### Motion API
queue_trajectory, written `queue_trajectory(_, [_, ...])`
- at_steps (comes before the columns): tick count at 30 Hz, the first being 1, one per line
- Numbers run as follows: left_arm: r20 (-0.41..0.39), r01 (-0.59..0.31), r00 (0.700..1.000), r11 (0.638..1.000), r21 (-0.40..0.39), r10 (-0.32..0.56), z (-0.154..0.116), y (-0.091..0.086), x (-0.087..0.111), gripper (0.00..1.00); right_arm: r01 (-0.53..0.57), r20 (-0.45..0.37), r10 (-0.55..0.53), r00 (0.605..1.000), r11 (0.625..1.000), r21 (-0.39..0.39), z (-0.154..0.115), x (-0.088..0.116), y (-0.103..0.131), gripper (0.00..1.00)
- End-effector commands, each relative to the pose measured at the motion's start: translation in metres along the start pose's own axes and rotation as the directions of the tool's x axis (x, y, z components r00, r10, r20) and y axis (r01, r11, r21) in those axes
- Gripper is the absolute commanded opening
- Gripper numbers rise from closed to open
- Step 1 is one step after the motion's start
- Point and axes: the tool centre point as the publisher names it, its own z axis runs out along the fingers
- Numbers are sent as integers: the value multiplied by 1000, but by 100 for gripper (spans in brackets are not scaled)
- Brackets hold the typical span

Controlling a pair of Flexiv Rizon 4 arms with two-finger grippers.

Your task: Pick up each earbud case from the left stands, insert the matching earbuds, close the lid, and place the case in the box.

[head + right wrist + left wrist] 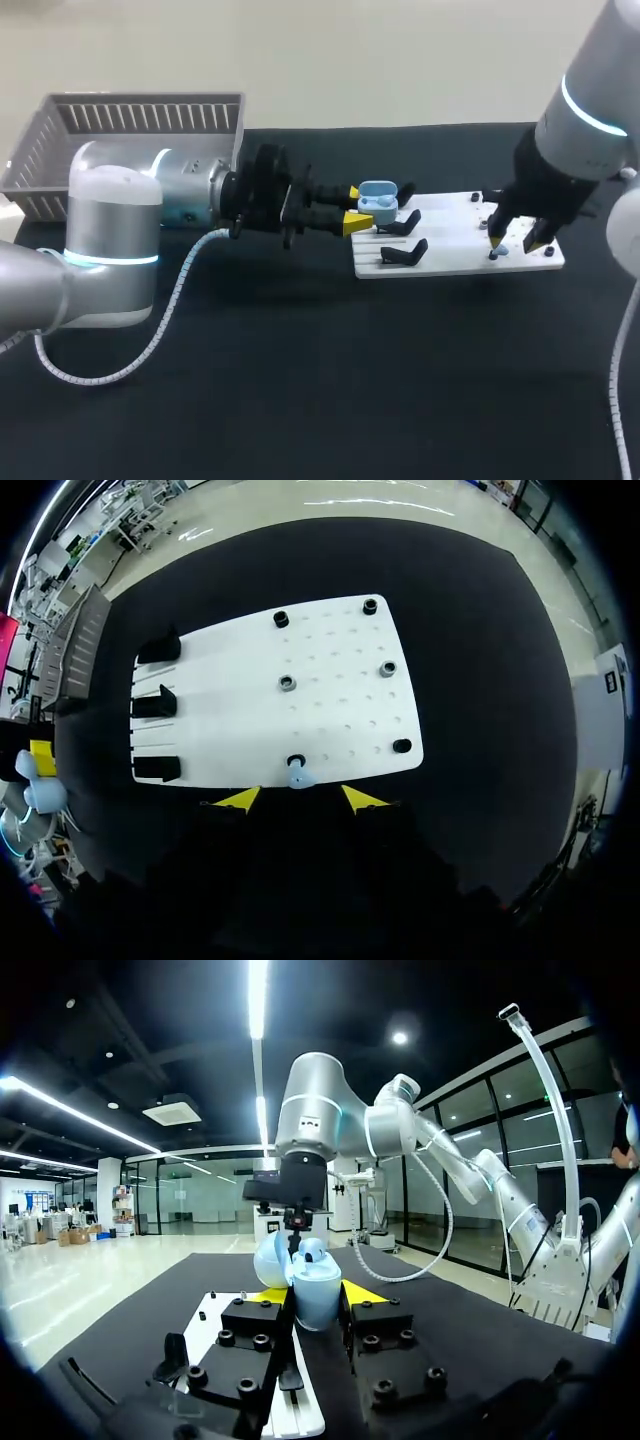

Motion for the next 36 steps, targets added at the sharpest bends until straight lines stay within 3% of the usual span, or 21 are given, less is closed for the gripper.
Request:
queue_trajectory(1, [1,-2,1000,1000,-4,2,0,-1,1,0,6,2,-6,1000,1000,-5,7,1,1,46])
queue_trajectory(19, [1,-2,1000,1000,-4,2,0,-1,1,0,16,-15,-17,1000,1000,-20,18,-6,-4,43])
queue_trajectory(36, [1,-2,1000,1000,-4,2,0,-1,1,0,22,-32,-23,999,999,-43,26,-11,-1,32])
